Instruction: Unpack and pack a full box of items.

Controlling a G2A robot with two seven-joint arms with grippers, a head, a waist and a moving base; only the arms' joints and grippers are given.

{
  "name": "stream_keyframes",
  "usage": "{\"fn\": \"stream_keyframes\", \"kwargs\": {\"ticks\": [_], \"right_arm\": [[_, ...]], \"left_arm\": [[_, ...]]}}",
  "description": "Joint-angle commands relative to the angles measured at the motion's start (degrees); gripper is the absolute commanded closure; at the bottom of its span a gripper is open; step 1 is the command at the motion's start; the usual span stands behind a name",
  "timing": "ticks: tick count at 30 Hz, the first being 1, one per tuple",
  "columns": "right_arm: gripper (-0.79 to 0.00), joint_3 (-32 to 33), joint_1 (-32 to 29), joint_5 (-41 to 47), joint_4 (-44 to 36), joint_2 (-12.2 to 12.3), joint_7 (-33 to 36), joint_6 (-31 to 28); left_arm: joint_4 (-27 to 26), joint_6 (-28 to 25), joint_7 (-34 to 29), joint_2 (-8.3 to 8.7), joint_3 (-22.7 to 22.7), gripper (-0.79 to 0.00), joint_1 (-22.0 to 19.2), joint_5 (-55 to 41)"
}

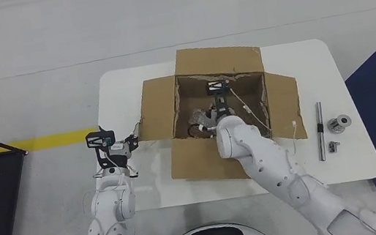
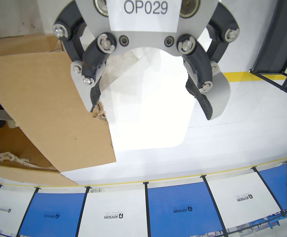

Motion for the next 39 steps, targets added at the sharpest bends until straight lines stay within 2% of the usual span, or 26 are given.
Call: {"fn": "stream_keyframes", "kwargs": {"ticks": [1, 7, 12, 15, 39], "right_arm": [[0.000, 3.22, -5.46, -0.92, -8.36, 1.01, -3.02, -2.34], [0.000, 13.61, -16.68, 5.65, -24.67, 2.62, -11.71, -9.53], [0.000, 22.68, -24.78, 11.94, -33.61, 3.39, -14.79, -12.93], [0.000, 28.75, -29.50, 18.20, -36.34, 3.63, -16.02, -15.11], [0.000, 28.75, -29.50, 18.20, -36.34, 3.63, -16.02, -15.11]], "left_arm": [[0.00, 0.00, 0.00, 0.00, 0.00, -0.785, 0.00, 0.00], [0.00, 0.00, 0.00, 0.00, 0.00, -0.785, 0.00, 0.00], [0.00, 0.00, 0.00, 0.00, 0.00, -0.785, 0.00, 0.00], [0.00, 0.00, 0.00, 0.00, 0.00, -0.785, 0.00, 0.00], [0.00, 0.00, 0.00, 0.00, 0.00, -0.785, 0.00, 0.00]]}}
